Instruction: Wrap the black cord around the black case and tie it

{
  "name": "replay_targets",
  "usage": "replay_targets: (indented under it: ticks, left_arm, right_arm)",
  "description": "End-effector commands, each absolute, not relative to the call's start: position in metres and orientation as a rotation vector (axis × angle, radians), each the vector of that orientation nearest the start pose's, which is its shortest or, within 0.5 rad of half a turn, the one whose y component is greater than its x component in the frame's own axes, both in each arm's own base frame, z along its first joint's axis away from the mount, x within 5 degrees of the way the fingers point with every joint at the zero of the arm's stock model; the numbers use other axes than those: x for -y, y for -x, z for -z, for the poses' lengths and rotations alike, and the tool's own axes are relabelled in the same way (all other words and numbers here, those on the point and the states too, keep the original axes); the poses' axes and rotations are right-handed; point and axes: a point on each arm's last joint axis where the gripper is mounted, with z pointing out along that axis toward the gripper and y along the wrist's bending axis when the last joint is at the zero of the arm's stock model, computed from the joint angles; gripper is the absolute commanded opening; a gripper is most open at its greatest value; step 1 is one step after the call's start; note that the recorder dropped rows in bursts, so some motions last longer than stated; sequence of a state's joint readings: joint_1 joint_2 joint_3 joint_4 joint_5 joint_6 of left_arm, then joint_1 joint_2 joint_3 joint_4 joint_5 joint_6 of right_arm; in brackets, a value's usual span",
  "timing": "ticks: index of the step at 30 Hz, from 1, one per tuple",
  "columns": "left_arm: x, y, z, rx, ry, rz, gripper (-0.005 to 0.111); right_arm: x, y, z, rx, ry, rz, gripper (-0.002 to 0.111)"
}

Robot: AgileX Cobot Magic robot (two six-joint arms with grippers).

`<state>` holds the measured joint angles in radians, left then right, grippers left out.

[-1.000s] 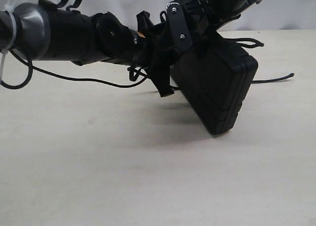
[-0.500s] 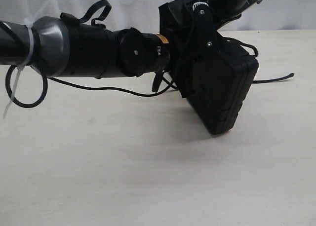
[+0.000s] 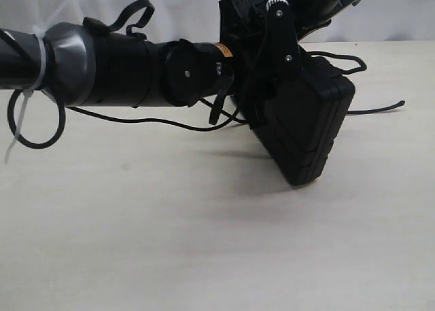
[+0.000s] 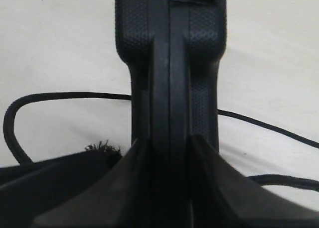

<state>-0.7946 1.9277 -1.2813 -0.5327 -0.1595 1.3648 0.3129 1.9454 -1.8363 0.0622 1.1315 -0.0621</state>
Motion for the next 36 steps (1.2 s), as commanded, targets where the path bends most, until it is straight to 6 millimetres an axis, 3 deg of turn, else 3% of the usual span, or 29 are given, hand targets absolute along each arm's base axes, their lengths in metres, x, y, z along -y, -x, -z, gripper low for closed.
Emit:
replay_targets:
  ticks: [1, 6, 11, 17, 24, 26, 33, 36]
  left_arm:
    - [0.312, -0.314, -0.227, -1.386, -1.377, -0.117, 0.065]
    - [0.310, -0.309, -0.233, -1.433, -1.383, -0.058, 0.065]
    - [0.281, -0.323, -0.225, -1.627, -1.431, 0.064, 0.065]
    - [0.258, -0.334, -0.219, -1.728, -1.444, 0.104, 0.065]
    - [0.256, -0.322, -0.222, -1.766, -1.547, 0.209, 0.063]
    - [0.256, -0.323, -0.221, -1.764, -1.544, 0.201, 0.055]
    - [0.256, -0.329, -0.226, -1.741, -1.469, 0.154, 0.003]
    - [0.258, -0.333, -0.230, -1.731, -1.373, 0.131, 0.000]
  right_arm:
    - [-0.138, -0.401, -0.282, -2.819, 0.522, -0.155, 0.004]
    - [-0.138, -0.401, -0.282, -2.819, 0.522, -0.155, 0.004]
    - [-0.138, -0.401, -0.282, -2.819, 0.522, -0.155, 0.004]
    - [-0.140, -0.400, -0.282, -2.820, 0.515, -0.198, 0.004]
    - [-0.143, -0.400, -0.283, -2.805, 0.538, -0.241, 0.004]
    - [-0.143, -0.399, -0.283, -2.812, 0.537, -0.244, 0.004]
    - [-0.143, -0.399, -0.283, -2.813, 0.533, -0.245, 0.004]
    - [-0.143, -0.399, -0.283, -2.813, 0.533, -0.245, 0.004]
